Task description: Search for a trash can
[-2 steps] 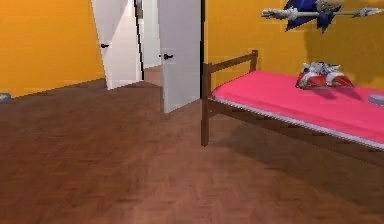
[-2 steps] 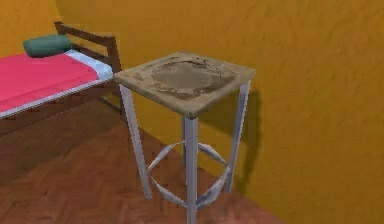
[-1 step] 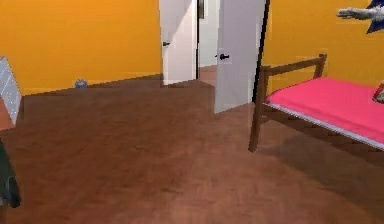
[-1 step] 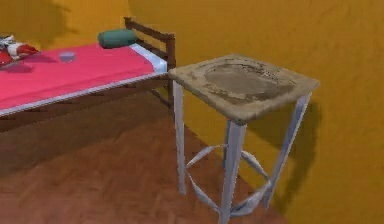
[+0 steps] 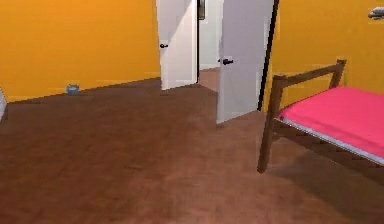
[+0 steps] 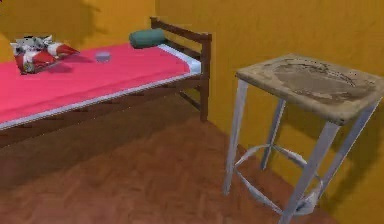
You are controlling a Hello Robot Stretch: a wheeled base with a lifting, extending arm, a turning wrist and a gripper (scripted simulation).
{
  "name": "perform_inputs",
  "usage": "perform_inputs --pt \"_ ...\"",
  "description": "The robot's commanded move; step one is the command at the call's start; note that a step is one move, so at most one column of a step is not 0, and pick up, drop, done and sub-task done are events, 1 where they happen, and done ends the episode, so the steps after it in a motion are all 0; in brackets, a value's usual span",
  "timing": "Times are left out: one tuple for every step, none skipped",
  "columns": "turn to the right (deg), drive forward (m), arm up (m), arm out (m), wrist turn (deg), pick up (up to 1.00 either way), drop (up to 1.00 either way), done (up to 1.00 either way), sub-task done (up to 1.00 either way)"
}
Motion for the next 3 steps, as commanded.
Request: perform_inputs --pt "-33.0 0.00 0.00 0.00 0.0 0.00 0.00 0.00 0.00" --pt "0.0 0.65 0.00 0.00 0.0 0.00 0.00 0.00 0.00" --pt "-33.0 0.00 0.00 0.00 0.0 0.00 0.00 0.00 0.00"
